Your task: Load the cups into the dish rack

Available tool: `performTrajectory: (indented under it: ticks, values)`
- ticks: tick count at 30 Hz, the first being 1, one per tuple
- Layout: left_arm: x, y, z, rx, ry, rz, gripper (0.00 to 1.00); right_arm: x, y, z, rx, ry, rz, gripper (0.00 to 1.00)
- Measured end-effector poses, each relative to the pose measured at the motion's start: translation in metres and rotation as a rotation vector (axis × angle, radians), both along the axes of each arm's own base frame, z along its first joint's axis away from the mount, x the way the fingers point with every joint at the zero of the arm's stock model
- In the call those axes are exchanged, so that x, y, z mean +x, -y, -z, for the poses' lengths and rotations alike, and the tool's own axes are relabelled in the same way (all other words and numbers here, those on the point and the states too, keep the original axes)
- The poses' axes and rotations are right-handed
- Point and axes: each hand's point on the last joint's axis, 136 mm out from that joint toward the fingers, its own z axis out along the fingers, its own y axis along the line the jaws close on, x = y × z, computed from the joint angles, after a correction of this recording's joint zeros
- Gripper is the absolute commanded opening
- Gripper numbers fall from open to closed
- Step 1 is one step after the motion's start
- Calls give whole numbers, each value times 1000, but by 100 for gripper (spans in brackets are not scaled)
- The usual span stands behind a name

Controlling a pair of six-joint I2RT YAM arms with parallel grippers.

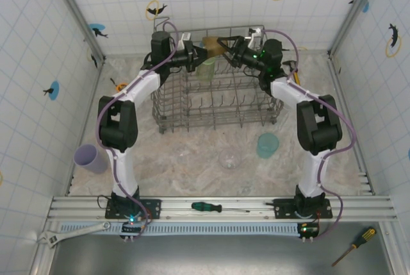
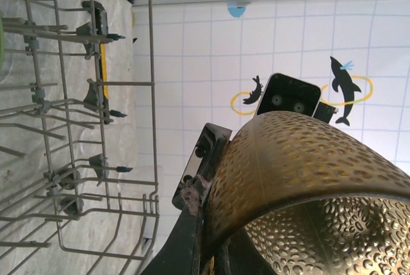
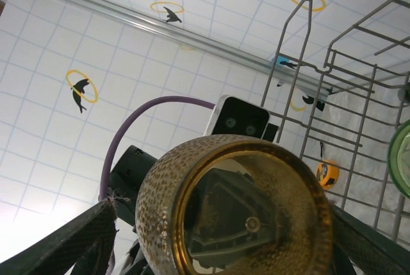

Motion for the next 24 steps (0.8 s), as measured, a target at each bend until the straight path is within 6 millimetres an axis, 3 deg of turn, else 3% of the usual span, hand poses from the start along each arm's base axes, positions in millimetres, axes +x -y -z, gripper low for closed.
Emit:
performTrajectory:
  ticks: [6, 11, 17, 24]
  values:
    - [-3, 8, 1, -18, -2, 23, 0, 2, -4, 2, 24, -24, -11, 79]
    - [-7, 14, 1, -24, -11, 39, 2, 2, -5, 3, 44, -44, -18, 64]
    - [-7, 14, 0, -31, 1, 41, 40, 3, -4, -2, 61, -35, -14, 50]
    - [-9, 6, 18, -8, -31, 6, 69, 14, 14, 0, 60, -34, 41, 46]
